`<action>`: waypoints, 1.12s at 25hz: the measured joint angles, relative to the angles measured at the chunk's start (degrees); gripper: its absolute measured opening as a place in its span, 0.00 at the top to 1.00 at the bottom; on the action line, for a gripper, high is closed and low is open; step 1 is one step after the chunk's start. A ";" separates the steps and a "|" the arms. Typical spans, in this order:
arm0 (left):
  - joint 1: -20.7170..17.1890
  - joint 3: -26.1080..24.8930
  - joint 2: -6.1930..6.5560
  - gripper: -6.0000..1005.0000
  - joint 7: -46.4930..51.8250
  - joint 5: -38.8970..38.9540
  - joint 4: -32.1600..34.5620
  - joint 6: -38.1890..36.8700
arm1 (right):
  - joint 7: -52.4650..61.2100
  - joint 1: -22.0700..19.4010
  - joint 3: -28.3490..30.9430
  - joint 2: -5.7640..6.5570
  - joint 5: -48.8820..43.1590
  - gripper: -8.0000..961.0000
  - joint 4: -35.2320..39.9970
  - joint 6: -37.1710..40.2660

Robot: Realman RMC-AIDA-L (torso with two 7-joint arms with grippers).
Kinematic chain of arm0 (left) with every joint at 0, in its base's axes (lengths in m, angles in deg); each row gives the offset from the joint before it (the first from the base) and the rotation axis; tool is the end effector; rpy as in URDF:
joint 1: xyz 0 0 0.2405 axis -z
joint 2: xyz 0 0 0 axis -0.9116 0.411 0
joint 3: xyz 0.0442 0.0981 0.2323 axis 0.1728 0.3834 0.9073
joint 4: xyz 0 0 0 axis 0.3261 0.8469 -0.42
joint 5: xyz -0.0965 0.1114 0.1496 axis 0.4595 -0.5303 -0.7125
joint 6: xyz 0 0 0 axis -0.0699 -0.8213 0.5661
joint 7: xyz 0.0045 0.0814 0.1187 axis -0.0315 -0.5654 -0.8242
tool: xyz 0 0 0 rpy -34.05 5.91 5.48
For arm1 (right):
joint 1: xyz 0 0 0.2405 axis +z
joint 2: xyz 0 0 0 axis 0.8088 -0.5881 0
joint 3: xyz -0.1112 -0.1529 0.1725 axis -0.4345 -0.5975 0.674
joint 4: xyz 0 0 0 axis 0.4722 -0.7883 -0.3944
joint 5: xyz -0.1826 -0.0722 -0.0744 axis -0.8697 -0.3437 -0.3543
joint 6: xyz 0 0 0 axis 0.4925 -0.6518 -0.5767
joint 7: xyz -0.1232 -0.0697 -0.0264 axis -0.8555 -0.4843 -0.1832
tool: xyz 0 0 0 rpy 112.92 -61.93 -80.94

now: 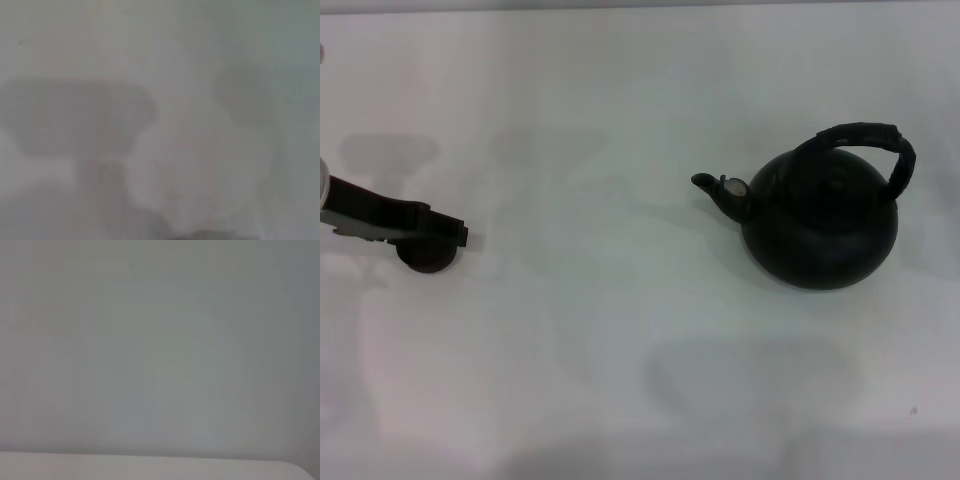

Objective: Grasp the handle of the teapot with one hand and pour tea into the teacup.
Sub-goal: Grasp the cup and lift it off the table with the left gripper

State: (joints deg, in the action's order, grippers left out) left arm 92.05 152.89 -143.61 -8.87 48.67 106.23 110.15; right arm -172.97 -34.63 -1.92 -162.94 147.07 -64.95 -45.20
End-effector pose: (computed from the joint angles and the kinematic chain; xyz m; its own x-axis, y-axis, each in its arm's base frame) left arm -0.2805 0.3414 0.0193 0.2864 0.9491 0.1313 0.8703 -0.2004 -0.4499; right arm 0.4276 0.2920 0.0489 0.7411 -0.1762 -0.6479 -0.6422 0.0954 -0.7606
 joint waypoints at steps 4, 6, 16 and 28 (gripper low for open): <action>1.03 -0.05 0.04 0.15 -0.19 0.62 -1.52 0.29 | -0.07 -0.01 0.00 0.00 0.00 0.15 0.06 0.74; 1.70 0.03 0.17 0.15 -0.55 1.02 -2.54 0.60 | -0.08 -0.01 0.00 0.00 0.00 0.15 0.09 0.85; 2.32 -0.01 0.22 0.31 -1.41 1.19 -3.69 1.26 | -0.09 -0.06 0.00 0.00 0.00 0.15 0.07 0.91; 6.50 -0.54 0.42 0.31 -1.33 1.26 -3.18 2.55 | -0.09 -0.09 0.05 0.00 0.01 0.15 0.25 0.78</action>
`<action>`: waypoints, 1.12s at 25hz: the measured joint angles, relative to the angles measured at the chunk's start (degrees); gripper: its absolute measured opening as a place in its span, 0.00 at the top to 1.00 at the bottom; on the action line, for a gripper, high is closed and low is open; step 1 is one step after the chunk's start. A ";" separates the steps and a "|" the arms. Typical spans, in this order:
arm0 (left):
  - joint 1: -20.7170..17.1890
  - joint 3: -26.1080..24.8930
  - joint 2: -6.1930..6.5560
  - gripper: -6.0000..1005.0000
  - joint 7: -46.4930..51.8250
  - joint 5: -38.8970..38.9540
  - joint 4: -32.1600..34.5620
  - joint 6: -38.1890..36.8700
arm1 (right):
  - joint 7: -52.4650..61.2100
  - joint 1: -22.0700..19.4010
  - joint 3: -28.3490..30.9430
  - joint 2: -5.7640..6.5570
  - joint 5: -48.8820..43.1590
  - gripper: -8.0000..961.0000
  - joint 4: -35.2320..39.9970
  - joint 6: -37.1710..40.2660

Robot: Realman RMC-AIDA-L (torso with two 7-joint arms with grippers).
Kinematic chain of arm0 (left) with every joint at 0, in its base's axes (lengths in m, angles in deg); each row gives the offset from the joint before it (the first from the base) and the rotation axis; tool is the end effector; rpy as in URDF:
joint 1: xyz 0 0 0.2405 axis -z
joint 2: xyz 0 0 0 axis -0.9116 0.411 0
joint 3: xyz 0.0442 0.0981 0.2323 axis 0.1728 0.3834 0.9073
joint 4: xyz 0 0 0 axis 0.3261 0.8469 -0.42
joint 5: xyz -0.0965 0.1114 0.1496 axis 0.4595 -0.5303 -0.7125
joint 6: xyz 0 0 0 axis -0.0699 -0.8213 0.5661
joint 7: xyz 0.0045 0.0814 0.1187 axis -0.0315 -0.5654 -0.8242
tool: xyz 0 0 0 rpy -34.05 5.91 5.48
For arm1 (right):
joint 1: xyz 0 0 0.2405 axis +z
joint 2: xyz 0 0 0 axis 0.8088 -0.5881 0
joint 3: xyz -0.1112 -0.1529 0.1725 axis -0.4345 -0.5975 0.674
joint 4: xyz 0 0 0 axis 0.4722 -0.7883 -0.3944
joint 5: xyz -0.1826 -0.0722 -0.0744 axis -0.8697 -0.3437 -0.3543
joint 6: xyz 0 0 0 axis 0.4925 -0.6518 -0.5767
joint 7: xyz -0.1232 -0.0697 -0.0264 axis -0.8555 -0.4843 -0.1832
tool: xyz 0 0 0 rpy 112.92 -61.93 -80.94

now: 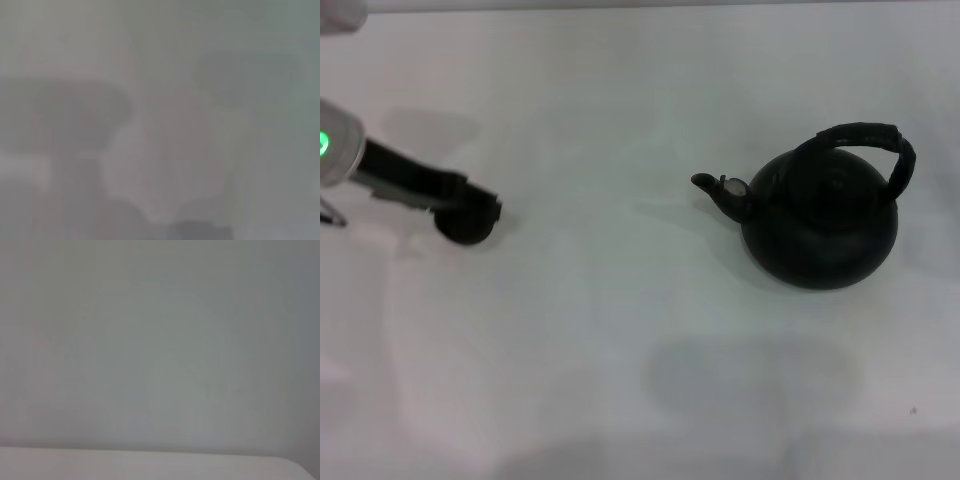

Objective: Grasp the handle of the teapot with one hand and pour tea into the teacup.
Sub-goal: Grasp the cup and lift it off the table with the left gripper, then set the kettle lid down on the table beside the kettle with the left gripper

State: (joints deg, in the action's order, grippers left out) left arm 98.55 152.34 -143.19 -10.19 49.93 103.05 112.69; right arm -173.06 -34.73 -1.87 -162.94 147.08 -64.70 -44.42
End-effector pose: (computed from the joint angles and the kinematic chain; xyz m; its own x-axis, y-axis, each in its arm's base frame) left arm -0.2496 0.3605 0.0126 0.3513 0.9333 0.0745 0.8644 -0.2927 -0.4089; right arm 0.4297 0.2915 0.0494 0.7412 -0.1871 -0.6447 -0.6382 0.1013 -0.7632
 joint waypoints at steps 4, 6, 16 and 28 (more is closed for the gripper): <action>4.91 0.25 0.05 0.31 -0.19 -0.07 -1.13 -0.42 | 0.00 0.13 -0.07 0.00 0.00 0.15 0.03 -0.39; 8.10 0.26 0.06 0.31 -0.87 -0.36 -3.33 -1.19 | 0.00 0.17 -0.11 0.00 0.00 0.15 0.03 -0.83; 18.84 4.11 -0.50 0.31 -4.07 3.60 -13.05 -5.57 | 0.00 0.17 -0.14 -0.08 -0.01 0.15 0.00 -4.67; 20.66 12.99 -0.79 0.31 -6.50 12.21 -20.04 -9.99 | 0.00 0.04 -0.15 -0.10 -0.01 0.15 -0.43 -5.03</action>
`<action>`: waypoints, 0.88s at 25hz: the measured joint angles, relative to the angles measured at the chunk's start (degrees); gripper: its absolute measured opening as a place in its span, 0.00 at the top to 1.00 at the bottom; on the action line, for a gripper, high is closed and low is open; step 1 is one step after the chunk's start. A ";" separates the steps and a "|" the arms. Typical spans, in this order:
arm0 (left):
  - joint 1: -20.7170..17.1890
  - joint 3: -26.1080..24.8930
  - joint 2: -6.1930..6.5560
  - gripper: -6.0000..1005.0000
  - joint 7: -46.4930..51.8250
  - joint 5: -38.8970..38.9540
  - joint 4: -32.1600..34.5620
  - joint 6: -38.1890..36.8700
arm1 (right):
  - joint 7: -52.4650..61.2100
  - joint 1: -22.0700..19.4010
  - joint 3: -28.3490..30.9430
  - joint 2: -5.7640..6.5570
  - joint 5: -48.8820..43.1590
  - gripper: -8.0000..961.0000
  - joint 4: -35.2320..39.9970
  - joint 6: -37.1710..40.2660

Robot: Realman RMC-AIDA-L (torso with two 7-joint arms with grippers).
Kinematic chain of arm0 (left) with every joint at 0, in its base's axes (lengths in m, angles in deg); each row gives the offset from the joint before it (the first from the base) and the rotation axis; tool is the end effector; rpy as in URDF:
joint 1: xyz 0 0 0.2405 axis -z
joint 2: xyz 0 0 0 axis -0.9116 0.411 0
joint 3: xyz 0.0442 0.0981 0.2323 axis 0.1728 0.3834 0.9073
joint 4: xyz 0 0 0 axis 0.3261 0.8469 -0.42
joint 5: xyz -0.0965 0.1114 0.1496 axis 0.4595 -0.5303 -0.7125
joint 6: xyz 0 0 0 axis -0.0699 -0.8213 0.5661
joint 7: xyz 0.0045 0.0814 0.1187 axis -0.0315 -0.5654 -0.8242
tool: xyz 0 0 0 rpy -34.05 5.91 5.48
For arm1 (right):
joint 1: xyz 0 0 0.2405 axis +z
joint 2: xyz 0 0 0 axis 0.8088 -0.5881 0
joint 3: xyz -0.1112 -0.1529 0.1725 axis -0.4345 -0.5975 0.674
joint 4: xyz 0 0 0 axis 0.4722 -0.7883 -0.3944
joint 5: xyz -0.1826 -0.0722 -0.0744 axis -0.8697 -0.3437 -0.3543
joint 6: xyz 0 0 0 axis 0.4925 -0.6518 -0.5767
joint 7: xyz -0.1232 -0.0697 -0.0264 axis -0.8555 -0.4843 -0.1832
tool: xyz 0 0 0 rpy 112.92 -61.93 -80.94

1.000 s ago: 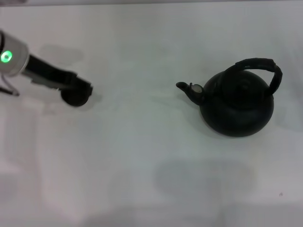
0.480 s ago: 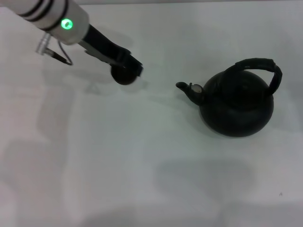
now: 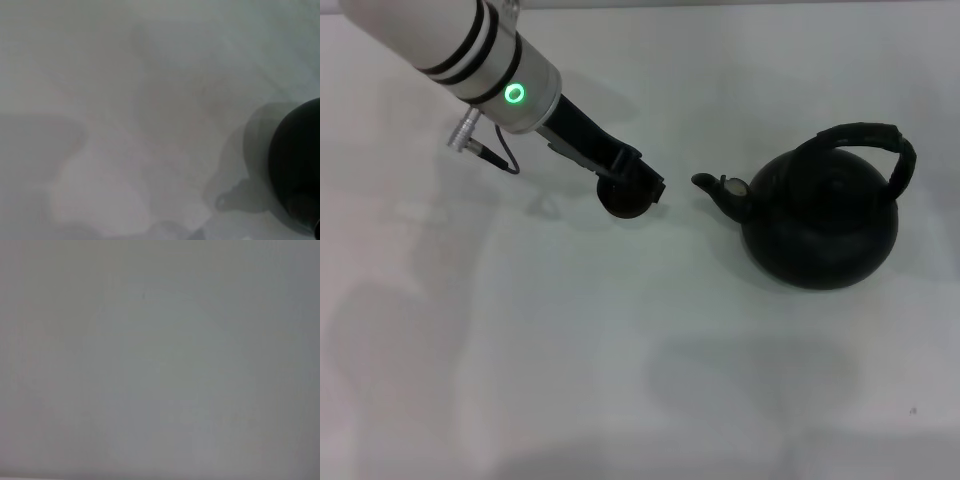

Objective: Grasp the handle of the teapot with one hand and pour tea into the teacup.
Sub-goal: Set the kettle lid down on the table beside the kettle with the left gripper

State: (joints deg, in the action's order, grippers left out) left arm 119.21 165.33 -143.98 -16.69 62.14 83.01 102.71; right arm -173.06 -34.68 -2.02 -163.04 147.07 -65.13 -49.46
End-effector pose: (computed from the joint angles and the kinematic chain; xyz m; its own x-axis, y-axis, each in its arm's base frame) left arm -0.1450 0.3965 -0.0710 0.6308 0.7703 -0.0930 0.7308 -0.6301 -0.2625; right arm 0.4179 0.2928 0.0513 0.7513 -0.1098 -0.6508 -0.6469 0.0724 -0.7591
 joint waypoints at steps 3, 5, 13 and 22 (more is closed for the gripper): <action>-0.04 0.29 0.00 0.31 -0.70 1.05 -0.97 -1.33 | 0.01 -0.14 -0.05 -0.06 0.00 0.15 -0.07 -0.01; -0.06 0.35 0.00 0.31 -0.92 1.23 -1.53 -2.27 | 0.04 -0.14 -0.09 -0.07 0.00 0.15 -0.15 -0.02; 0.64 3.62 -0.06 0.31 -1.29 1.40 -5.44 -5.83 | 0.43 -0.16 -1.87 -0.15 0.00 0.15 -0.78 -0.50; 0.66 4.76 -0.16 0.31 -3.66 4.39 -7.05 -8.82 | 0.16 0.07 -2.41 -0.17 0.00 0.15 -1.03 -0.79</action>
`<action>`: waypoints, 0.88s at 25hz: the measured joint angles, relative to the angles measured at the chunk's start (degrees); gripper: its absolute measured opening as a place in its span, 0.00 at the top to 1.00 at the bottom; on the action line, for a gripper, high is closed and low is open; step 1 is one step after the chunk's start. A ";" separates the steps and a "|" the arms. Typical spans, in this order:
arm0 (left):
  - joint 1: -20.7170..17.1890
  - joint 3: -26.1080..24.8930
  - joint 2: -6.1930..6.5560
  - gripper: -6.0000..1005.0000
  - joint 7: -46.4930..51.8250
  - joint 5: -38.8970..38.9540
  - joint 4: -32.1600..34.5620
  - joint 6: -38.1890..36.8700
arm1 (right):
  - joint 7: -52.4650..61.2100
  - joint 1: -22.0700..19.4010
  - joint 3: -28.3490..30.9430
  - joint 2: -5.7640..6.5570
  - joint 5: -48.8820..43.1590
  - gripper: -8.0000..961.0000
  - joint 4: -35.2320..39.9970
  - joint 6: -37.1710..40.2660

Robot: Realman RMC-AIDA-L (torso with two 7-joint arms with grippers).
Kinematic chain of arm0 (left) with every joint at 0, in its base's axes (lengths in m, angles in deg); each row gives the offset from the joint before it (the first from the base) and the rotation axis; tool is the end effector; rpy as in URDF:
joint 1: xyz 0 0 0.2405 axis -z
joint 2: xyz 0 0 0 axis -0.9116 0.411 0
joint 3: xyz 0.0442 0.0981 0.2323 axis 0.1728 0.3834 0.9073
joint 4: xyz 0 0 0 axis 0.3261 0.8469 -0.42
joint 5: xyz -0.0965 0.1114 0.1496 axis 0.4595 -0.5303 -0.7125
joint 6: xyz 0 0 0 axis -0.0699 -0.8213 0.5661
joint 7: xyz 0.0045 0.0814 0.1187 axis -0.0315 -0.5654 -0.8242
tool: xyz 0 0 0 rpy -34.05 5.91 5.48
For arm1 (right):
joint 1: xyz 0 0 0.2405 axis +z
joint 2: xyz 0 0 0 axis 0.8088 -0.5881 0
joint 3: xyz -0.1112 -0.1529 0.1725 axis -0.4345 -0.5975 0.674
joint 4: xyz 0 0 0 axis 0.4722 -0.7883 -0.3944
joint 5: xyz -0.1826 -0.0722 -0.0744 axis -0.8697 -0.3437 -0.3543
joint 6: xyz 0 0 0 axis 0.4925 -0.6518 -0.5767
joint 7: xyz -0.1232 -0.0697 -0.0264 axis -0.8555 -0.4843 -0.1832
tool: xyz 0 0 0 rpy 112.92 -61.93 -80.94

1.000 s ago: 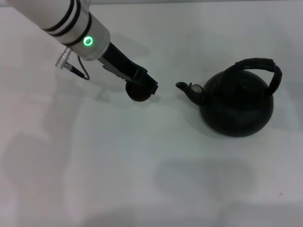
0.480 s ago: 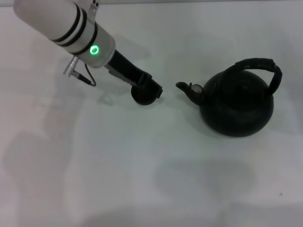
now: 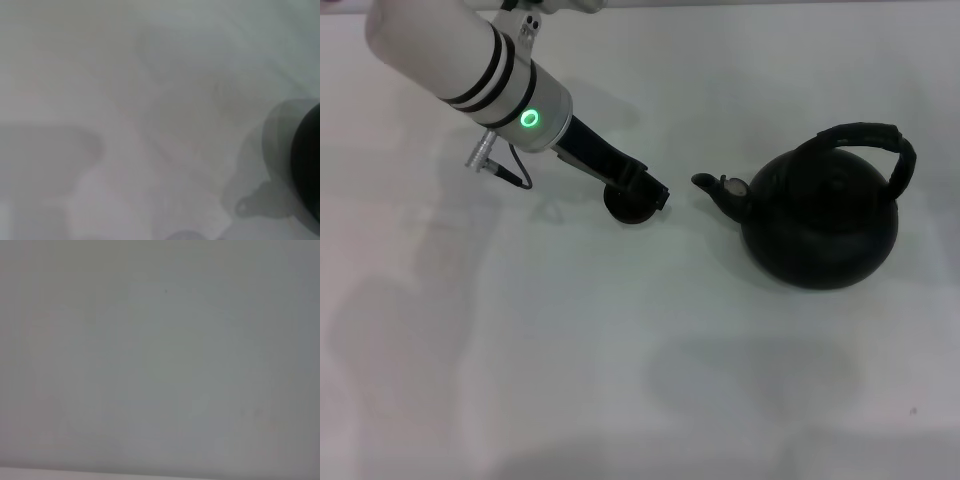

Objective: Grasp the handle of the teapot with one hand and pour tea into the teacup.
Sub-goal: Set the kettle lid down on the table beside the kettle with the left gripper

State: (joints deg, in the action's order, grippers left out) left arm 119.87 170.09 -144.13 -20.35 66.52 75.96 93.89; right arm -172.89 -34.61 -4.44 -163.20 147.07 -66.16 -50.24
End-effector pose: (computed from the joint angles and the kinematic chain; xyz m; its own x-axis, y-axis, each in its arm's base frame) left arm -0.1589 0.3977 -0.0920 0.6521 0.7545 -0.0738 0.7124 -0.6431 -0.2809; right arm 0.4134 0.2913 0.0411 0.7505 -0.1191 -0.6500 -0.6519 0.0275 -0.7578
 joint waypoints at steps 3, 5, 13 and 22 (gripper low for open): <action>0.05 0.10 -0.02 0.31 -0.39 0.83 -0.44 -0.52 | 0.00 0.06 0.01 0.00 0.00 0.15 0.20 0.00; 0.10 0.17 -0.07 0.31 -0.47 1.32 -0.83 -0.63 | 0.00 0.11 0.01 0.00 0.00 0.15 0.34 0.04; 0.47 0.82 -0.12 0.31 -0.49 2.99 -2.81 -1.87 | -0.11 0.54 0.06 0.09 0.00 0.15 0.58 0.66; 0.49 1.63 -0.19 0.31 0.02 4.39 -3.07 -1.82 | -0.58 0.56 0.06 0.26 0.00 0.15 0.77 1.11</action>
State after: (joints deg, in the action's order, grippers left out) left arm 120.36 171.73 -144.32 -20.33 70.92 72.89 92.07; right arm -173.47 -34.05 -4.38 -162.95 147.07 -65.39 -49.13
